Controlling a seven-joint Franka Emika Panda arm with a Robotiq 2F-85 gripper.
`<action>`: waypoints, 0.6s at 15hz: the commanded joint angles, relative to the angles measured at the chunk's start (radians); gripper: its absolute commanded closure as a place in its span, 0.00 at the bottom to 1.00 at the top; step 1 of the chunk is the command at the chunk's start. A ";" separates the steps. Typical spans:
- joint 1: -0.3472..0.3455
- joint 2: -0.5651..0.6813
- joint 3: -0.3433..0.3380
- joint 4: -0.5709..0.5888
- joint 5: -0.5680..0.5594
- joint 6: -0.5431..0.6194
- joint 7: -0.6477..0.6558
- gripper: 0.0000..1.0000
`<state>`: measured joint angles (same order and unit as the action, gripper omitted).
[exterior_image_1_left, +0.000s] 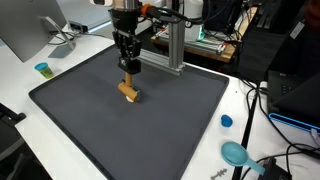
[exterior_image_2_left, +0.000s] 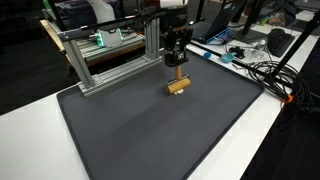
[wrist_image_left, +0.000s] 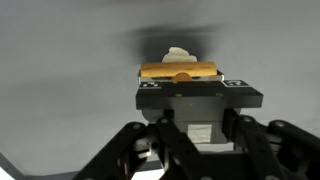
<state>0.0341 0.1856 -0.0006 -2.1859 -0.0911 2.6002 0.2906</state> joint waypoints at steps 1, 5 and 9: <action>0.030 0.048 -0.012 0.055 -0.043 -0.095 0.025 0.78; 0.033 0.081 0.003 0.097 -0.013 -0.141 -0.002 0.78; 0.035 0.123 0.013 0.138 0.016 -0.161 -0.017 0.78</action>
<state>0.0561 0.2406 0.0008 -2.0873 -0.1145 2.4815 0.2881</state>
